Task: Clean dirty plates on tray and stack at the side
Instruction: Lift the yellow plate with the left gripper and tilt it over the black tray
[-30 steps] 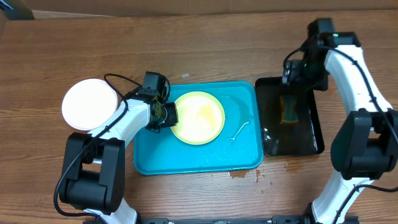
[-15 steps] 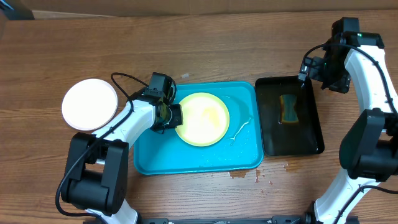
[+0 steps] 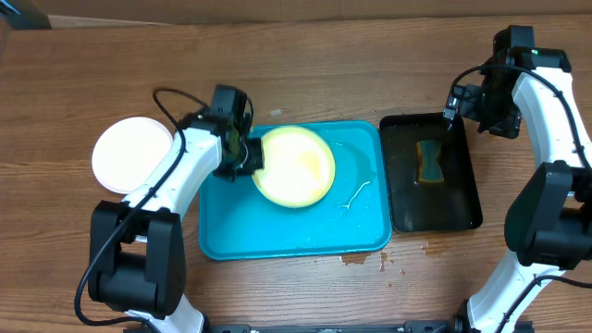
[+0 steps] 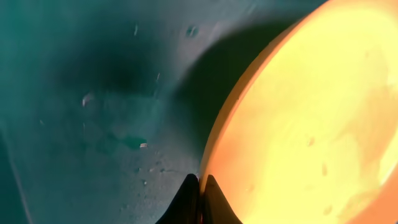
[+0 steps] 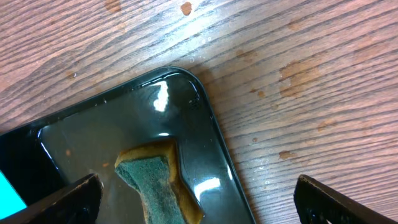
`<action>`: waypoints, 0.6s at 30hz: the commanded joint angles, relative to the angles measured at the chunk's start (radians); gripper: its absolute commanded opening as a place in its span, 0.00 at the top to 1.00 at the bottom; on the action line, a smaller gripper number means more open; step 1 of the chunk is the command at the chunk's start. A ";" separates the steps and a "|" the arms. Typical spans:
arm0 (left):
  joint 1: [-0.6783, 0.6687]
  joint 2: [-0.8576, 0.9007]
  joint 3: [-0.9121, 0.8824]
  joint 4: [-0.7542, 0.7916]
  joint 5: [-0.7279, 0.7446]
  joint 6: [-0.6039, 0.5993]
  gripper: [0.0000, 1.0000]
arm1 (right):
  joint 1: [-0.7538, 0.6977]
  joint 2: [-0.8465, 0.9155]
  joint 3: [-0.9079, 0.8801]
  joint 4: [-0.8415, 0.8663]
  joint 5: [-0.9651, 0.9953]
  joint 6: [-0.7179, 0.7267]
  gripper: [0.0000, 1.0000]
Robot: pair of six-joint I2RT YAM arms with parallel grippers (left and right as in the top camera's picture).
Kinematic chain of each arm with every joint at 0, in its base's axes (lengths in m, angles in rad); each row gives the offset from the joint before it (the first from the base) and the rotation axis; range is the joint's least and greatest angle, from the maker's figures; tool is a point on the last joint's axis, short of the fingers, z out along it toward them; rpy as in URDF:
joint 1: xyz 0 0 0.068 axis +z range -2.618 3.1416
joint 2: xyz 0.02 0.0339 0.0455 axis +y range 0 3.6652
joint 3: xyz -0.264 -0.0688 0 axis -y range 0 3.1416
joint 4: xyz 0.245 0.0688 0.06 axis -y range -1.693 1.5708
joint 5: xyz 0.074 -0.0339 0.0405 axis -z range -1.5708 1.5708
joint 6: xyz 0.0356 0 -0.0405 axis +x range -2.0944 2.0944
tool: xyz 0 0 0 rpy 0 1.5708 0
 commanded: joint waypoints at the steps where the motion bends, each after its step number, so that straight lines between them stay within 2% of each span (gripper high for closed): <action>1: -0.006 -0.006 0.106 -0.013 0.000 0.037 0.96 | 0.004 -0.021 0.011 0.001 0.003 0.000 0.00; 9: -0.080 -0.007 0.260 -0.026 -0.009 0.032 0.96 | 0.004 -0.021 0.011 0.001 0.003 0.000 0.00; 18: -0.350 -0.007 0.306 0.076 -0.309 -0.019 0.96 | 0.004 -0.021 0.011 0.001 0.003 0.000 0.00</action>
